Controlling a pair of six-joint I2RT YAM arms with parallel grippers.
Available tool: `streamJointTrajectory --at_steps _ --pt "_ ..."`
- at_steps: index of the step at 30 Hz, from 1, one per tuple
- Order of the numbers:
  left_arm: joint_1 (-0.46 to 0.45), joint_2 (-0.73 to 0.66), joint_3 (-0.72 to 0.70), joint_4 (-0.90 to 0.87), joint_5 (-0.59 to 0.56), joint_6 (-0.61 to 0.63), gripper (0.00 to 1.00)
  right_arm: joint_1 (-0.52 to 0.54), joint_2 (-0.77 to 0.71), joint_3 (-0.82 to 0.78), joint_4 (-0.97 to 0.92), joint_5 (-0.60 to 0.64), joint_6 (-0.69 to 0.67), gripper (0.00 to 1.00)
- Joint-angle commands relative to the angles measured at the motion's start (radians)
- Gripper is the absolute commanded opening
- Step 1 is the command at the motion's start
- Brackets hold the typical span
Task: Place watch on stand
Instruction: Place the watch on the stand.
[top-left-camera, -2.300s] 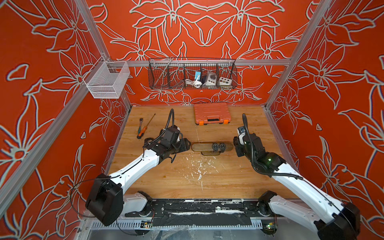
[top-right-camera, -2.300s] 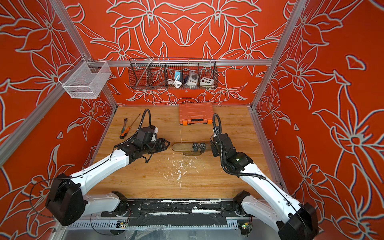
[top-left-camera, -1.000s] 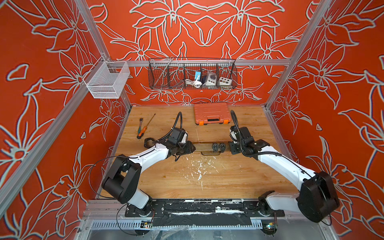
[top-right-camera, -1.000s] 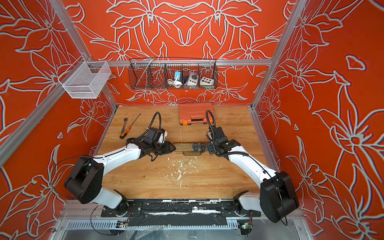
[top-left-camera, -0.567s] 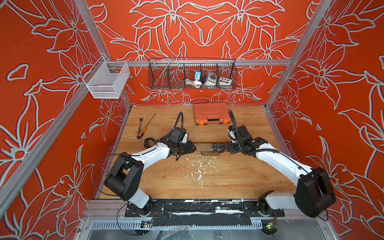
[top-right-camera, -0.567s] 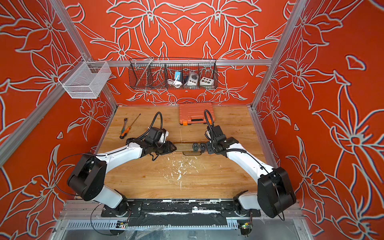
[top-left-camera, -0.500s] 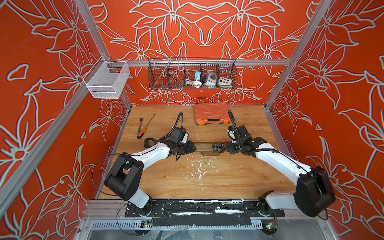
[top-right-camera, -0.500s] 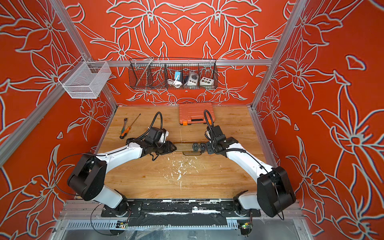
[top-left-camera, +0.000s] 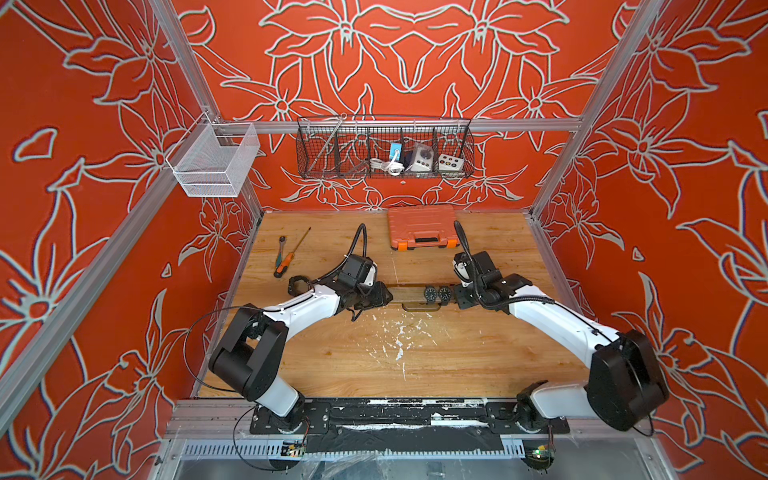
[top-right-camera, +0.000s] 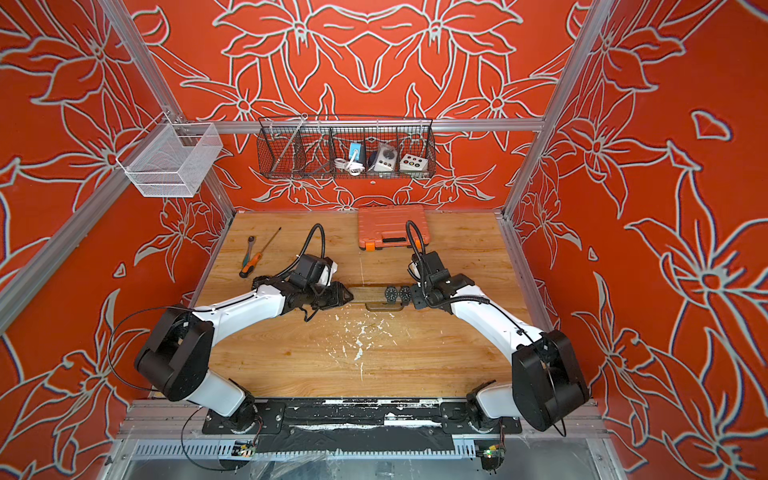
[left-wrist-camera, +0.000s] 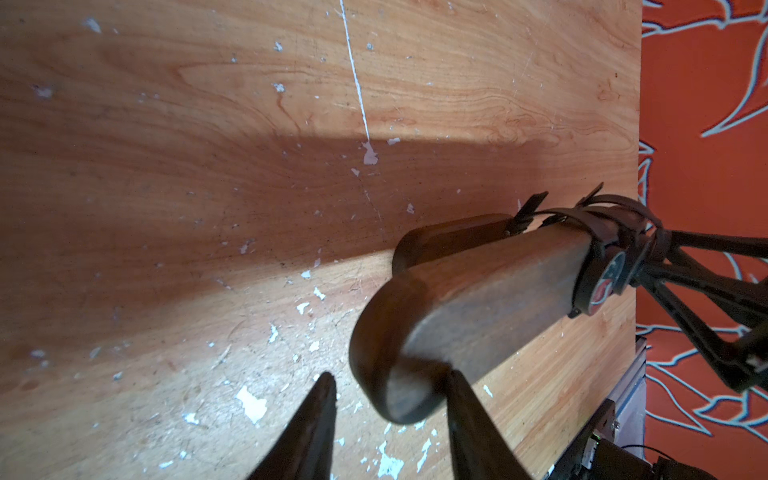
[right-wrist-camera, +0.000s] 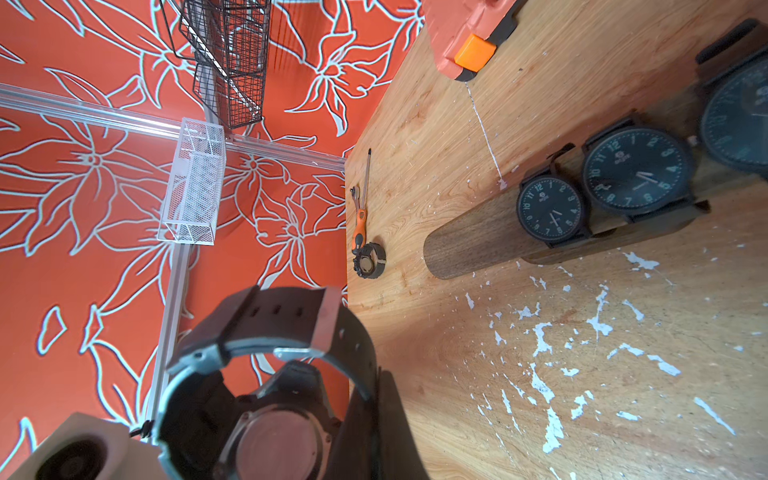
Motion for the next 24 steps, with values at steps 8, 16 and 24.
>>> streamJointTrajectory --at_steps 8,16,24 --pt "0.005 -0.005 0.017 0.000 -0.008 0.020 0.44 0.009 -0.023 0.023 -0.003 -0.009 -0.008 0.51" --pt "0.005 -0.018 0.016 -0.008 -0.013 0.022 0.44 0.009 -0.079 0.004 0.004 -0.008 -0.003 0.50" --pt "0.005 -0.054 0.008 -0.024 -0.035 0.027 0.46 0.004 -0.123 -0.022 0.013 0.026 0.025 0.50"
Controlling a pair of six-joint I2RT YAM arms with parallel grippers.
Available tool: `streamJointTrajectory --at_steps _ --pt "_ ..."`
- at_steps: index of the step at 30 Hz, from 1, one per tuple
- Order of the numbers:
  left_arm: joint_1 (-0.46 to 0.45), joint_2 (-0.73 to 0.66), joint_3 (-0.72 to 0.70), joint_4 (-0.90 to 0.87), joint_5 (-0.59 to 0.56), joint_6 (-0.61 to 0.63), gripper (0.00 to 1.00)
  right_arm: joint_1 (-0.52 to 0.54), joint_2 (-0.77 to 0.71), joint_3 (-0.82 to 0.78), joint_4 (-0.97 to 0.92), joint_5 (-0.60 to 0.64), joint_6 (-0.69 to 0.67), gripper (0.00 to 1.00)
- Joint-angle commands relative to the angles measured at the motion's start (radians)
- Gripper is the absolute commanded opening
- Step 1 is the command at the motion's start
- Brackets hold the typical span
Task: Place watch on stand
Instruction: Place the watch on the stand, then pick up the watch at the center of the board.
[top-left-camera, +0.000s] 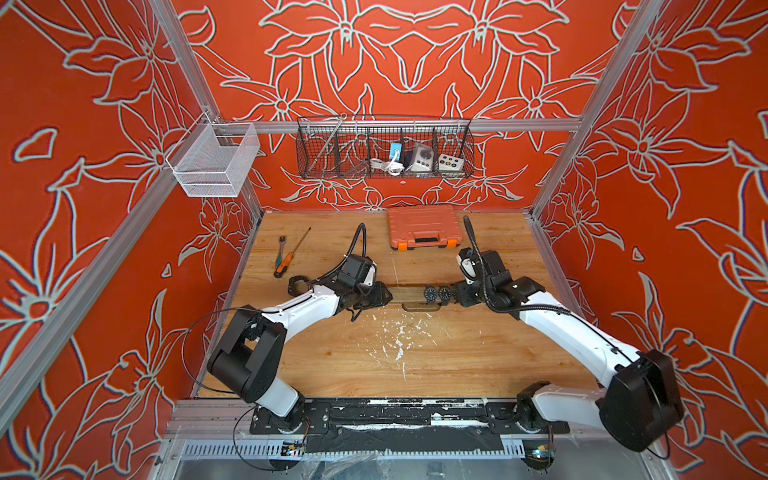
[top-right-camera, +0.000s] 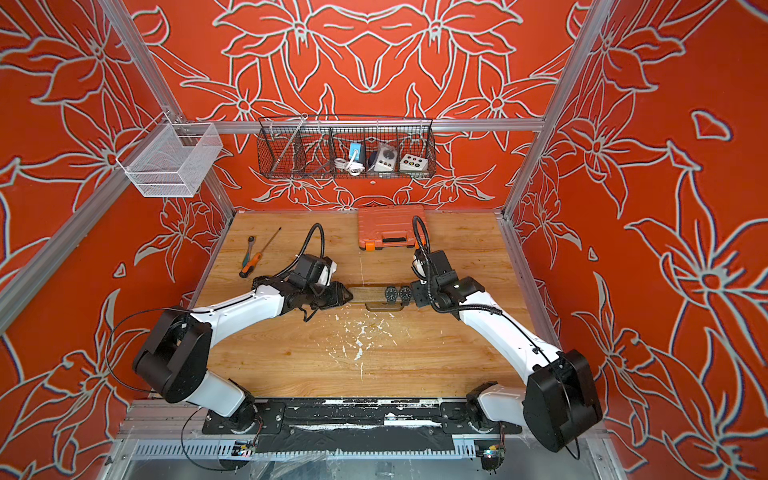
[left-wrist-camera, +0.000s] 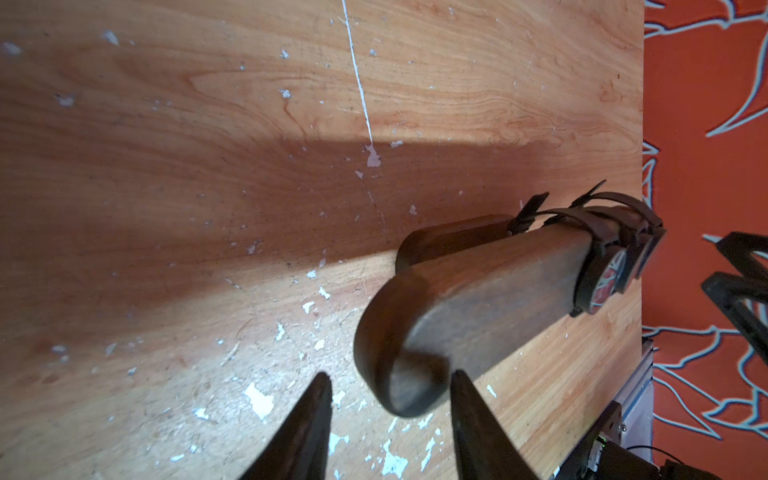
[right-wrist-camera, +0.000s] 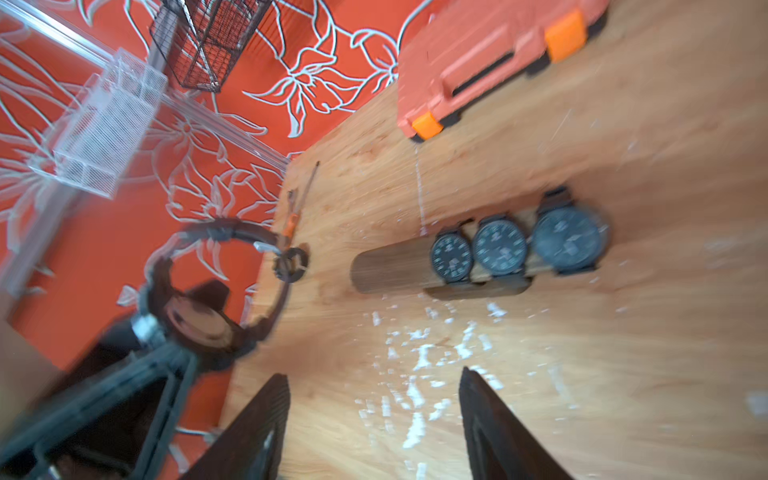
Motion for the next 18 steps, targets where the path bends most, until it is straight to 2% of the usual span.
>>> streamJointTrajectory --at_steps 1,12,15,18 --pt "0.005 -0.035 0.009 -0.014 -0.015 0.013 0.46 0.004 -0.008 -0.018 0.007 0.030 0.020 0.49" --pt "0.005 -0.076 -0.011 -0.028 -0.031 0.014 0.46 -0.002 0.036 -0.019 0.002 0.019 0.055 0.46" --pt "0.005 -0.118 -0.017 -0.061 -0.066 0.016 0.47 -0.002 0.016 -0.018 0.002 -0.006 0.061 0.47" --pt "0.006 -0.202 -0.024 -0.126 -0.158 0.027 0.50 -0.002 -0.042 -0.016 -0.007 -0.026 0.071 0.51"
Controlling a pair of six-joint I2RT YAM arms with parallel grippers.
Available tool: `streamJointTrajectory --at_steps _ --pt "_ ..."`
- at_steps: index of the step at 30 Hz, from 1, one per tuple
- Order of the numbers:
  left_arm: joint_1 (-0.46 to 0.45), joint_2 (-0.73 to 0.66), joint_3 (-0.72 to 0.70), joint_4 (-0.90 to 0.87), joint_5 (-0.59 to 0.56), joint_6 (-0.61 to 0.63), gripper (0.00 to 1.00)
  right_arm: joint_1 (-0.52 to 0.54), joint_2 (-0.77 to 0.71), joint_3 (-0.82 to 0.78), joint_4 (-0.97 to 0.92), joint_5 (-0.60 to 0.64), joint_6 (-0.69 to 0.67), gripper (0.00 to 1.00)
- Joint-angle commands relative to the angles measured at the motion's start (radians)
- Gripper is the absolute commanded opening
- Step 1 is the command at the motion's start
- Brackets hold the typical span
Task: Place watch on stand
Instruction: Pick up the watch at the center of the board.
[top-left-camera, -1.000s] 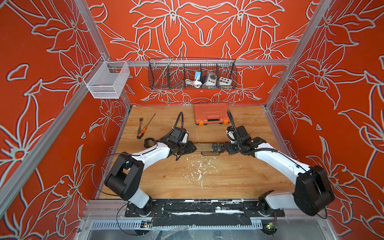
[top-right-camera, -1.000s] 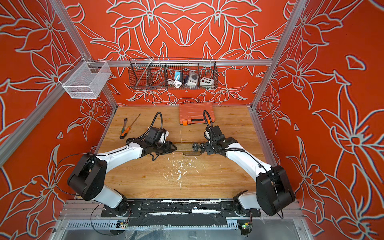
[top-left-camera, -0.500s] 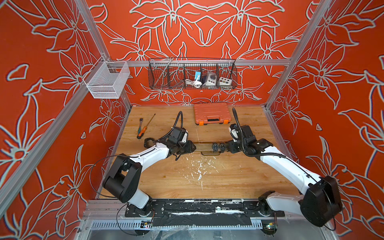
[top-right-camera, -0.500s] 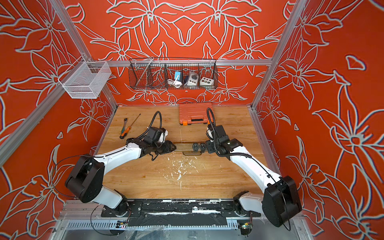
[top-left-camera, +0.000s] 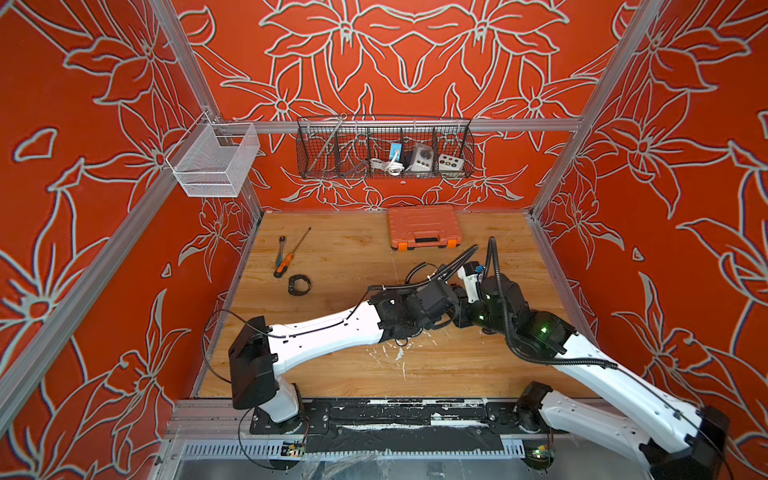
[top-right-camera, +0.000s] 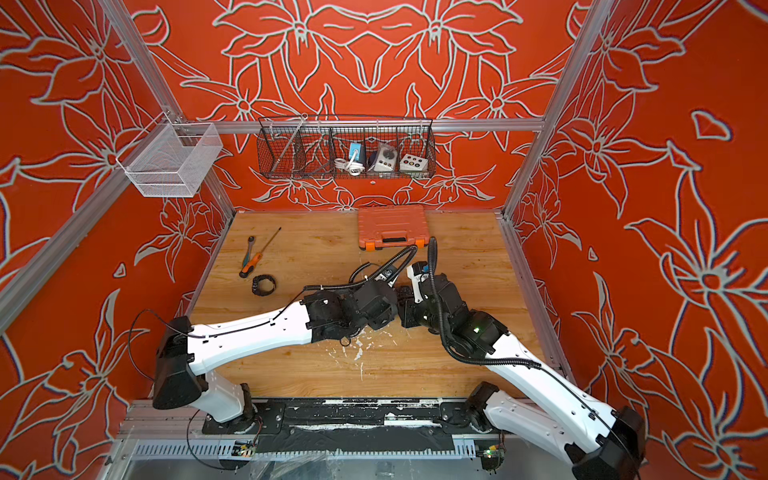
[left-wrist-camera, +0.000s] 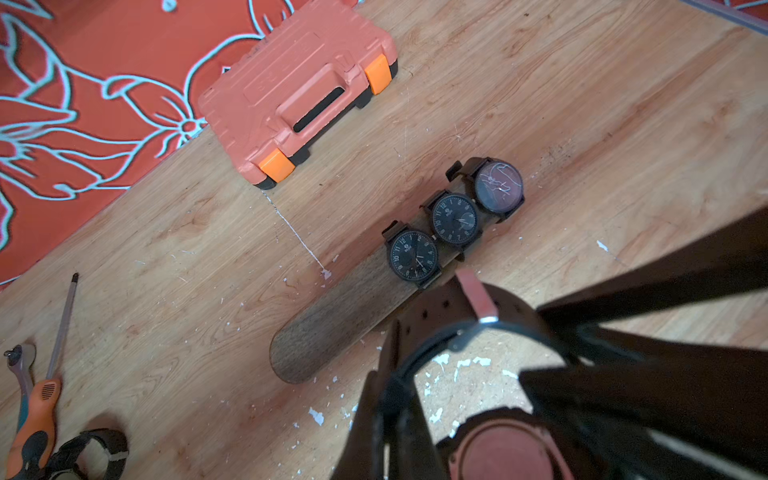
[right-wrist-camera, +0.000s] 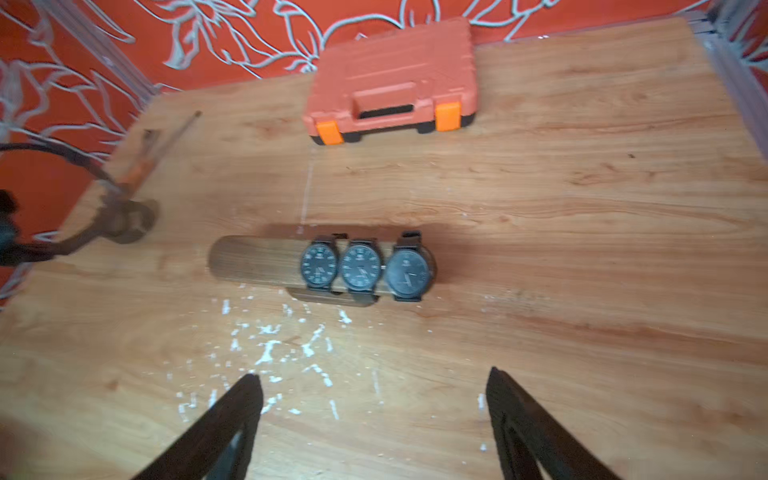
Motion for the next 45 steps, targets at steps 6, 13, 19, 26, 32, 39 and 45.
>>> streamJointTrajectory --at_steps 6,13,19,26,32,39,45 --pt "0.030 -0.292 -0.060 -0.238 -0.382 0.014 0.58 -0.001 -0.234 -0.067 0.013 -0.043 0.032 0.57" --pt "0.165 -0.363 -0.093 -0.346 -0.573 -0.015 0.79 -0.001 -0.458 -0.187 0.067 -0.113 0.077 0.61" --pt "0.275 -0.180 -0.036 -0.338 -0.535 0.018 0.82 -0.002 -0.566 -0.234 0.071 -0.138 0.105 0.62" --pt "0.301 0.002 0.008 -0.351 -0.539 0.036 0.83 -0.001 -0.640 -0.269 0.049 -0.167 0.113 0.63" --pt "0.325 0.044 0.010 -0.375 -0.575 -0.003 0.82 -0.002 -0.672 -0.284 0.037 -0.171 0.107 0.65" --pt "0.466 -0.167 -0.164 -0.271 -0.522 -0.105 0.71 -0.001 -0.670 -0.295 0.047 -0.191 0.114 0.65" --pt "0.594 -0.206 -0.212 -0.200 -0.443 -0.159 0.65 -0.001 -0.661 -0.295 0.041 -0.201 0.113 0.65"
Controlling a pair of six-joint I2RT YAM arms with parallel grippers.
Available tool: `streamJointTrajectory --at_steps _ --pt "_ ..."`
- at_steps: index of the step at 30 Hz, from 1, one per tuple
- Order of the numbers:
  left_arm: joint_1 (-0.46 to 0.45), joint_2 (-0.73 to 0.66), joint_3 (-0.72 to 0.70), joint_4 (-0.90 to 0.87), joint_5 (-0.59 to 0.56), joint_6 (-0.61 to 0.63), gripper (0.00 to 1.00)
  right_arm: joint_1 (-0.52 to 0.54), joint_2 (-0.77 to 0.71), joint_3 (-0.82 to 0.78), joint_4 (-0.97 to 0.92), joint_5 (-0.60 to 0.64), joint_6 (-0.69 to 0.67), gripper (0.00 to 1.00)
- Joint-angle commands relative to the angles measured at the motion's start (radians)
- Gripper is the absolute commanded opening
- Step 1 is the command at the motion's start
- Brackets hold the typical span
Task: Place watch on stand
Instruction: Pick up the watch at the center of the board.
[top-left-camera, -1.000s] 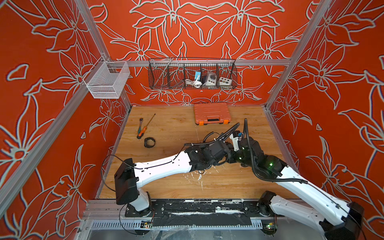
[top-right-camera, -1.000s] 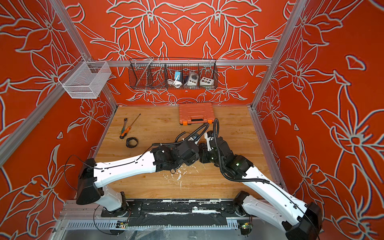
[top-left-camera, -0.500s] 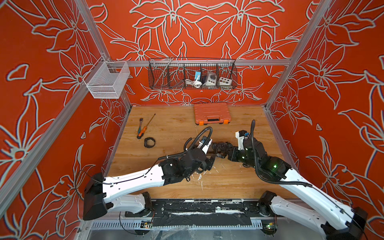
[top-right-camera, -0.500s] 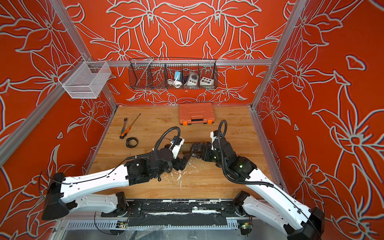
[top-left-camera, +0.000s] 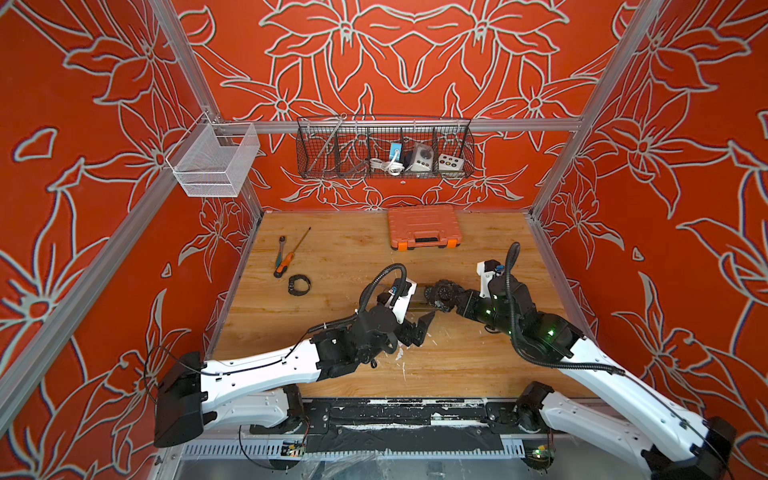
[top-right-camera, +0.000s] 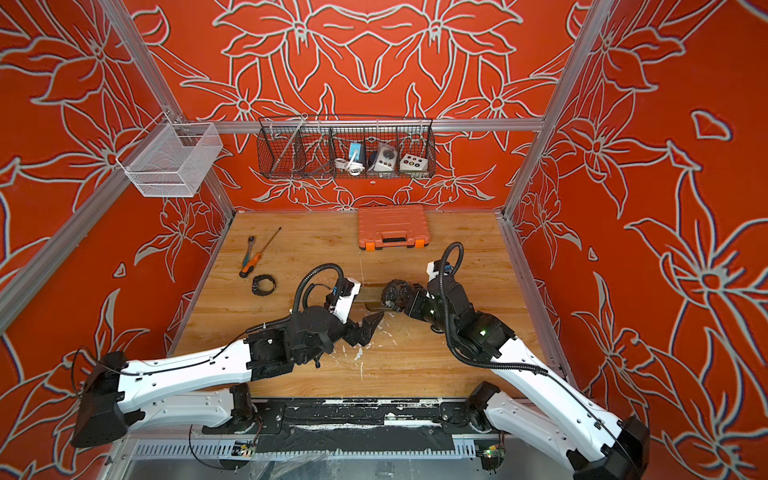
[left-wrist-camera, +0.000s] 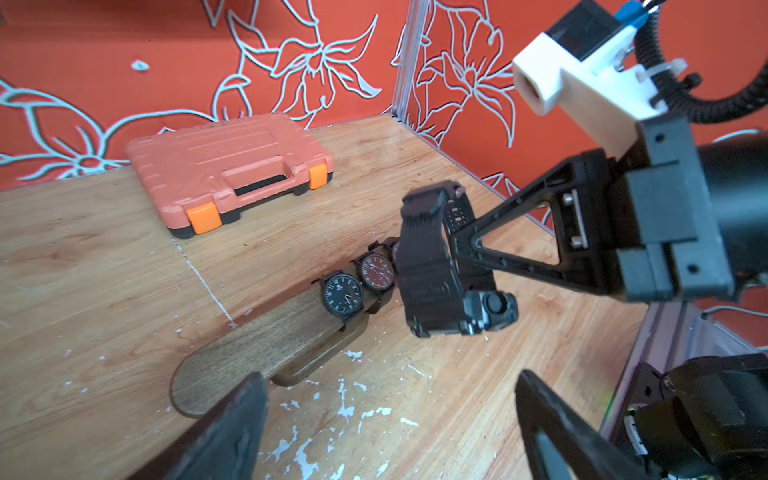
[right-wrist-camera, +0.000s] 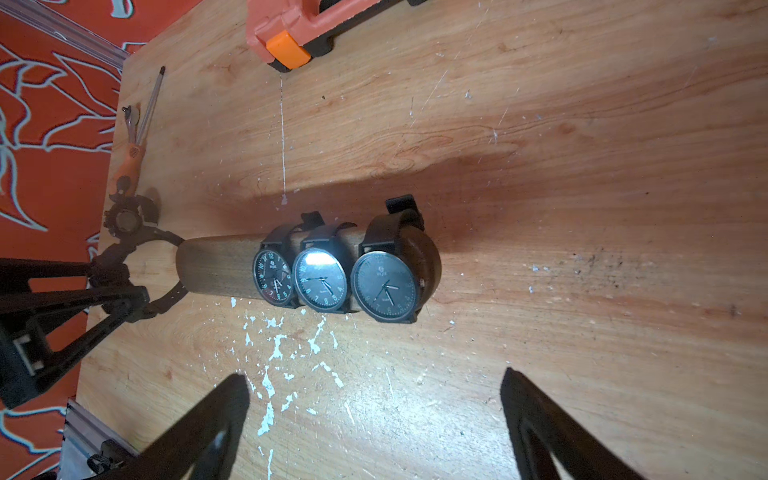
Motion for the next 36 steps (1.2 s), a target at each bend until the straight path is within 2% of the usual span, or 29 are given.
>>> streamJointTrajectory --at_steps 1,5,11,15,19,25,28,30,32,36 --pt "0.077 0.008 -0.030 0.064 0.073 -0.055 0.64 -0.001 -0.002 -0.010 -0.007 -0.015 0.007 0.66" --pt "0.104 0.028 -0.023 0.066 0.085 -0.067 0.65 -0.001 -0.006 -0.011 -0.015 -0.018 0.006 0.66" --pt "0.207 0.051 -0.067 0.134 0.174 -0.108 0.65 -0.001 0.005 -0.016 -0.013 -0.030 0.007 0.65" --pt "0.255 0.102 -0.079 0.177 0.241 -0.126 0.54 -0.001 0.002 -0.008 -0.020 -0.027 0.004 0.66" --pt "0.258 0.162 -0.068 0.192 0.281 -0.121 0.49 -0.001 -0.001 -0.005 -0.023 -0.027 0.005 0.66" --pt "0.257 0.219 -0.079 0.232 0.317 -0.110 0.33 -0.001 0.000 0.002 -0.026 -0.033 0.007 0.66" --pt "0.256 0.221 -0.084 0.247 0.341 -0.098 0.16 -0.001 0.002 0.005 -0.024 -0.039 0.012 0.66" --pt "0.227 0.197 -0.084 0.239 0.325 -0.083 0.07 -0.001 0.008 0.009 -0.022 -0.048 0.017 0.66" --pt "0.175 0.151 -0.078 0.208 0.285 -0.066 0.02 -0.001 0.014 0.010 -0.014 -0.060 0.023 0.66" --pt "0.026 0.008 -0.067 0.143 0.191 -0.024 0.00 -0.001 0.038 0.016 0.005 -0.090 0.032 0.66"
